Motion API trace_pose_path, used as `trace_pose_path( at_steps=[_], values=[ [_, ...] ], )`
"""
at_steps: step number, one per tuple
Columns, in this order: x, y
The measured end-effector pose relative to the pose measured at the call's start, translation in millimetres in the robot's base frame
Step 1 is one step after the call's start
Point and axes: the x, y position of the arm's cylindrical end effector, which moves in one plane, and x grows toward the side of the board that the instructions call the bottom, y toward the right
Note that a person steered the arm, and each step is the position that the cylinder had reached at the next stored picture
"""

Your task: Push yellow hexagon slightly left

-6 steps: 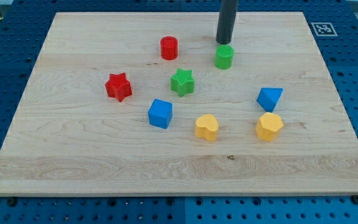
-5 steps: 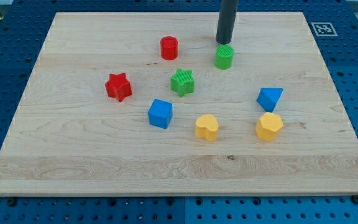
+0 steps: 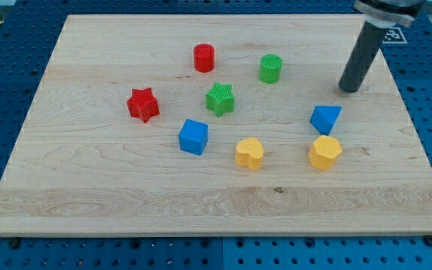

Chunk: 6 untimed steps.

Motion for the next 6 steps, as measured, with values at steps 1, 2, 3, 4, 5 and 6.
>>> trace_pose_path(
  at_steps=[1, 2, 3, 4, 5, 6],
  values=[
    [28, 25],
    [59, 42],
    [104, 11],
    [112, -7],
    [112, -13],
    [116, -15]
  ],
)
